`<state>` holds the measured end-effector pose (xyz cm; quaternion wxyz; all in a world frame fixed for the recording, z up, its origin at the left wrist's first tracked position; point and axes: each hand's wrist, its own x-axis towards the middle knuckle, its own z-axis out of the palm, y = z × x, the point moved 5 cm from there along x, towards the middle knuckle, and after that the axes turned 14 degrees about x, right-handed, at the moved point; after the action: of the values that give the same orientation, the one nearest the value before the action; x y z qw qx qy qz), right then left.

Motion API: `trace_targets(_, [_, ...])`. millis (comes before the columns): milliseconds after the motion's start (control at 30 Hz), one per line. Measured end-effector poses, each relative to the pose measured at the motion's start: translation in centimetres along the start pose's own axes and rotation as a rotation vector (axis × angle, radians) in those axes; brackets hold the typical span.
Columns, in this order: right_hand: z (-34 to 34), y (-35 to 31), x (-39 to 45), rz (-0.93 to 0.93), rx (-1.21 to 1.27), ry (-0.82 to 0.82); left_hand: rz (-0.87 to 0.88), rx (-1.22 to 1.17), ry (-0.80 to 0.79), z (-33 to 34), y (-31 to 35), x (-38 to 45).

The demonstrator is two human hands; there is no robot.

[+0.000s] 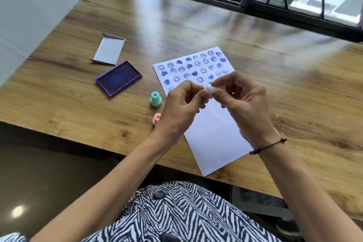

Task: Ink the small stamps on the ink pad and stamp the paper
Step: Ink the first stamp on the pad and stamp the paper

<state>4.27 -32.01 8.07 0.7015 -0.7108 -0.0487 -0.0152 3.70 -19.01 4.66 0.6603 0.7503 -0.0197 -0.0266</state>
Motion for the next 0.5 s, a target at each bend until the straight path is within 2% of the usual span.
trace_targets(100, [1.7,-0.6,2.1,0.001,-0.062,-0.052,-0.049,0.160,0.066,-2.0,0.5,0.9])
trace_targets(200, [4.7,-1.4,6.9,-0.154,-0.272,-0.059,-0.089,0.260,0.246,-5.3,0.7,1.2])
trace_targets(300, [8.9,-0.3,12.1,-0.275,-0.503,-0.124,-0.083,0.256,0.355,-8.3,0.6,0.3])
trace_targets(433, [12.5,4.3,16.2,-0.278,-0.864,-0.302,-0.138,0.266,0.447,-10.5,-1.2,-1.3])
trace_targets(500, [13.2,5.2,16.7,-0.287,-0.952,-0.331,-0.173,0.268,0.471,-11.0,-2.1,-2.0])
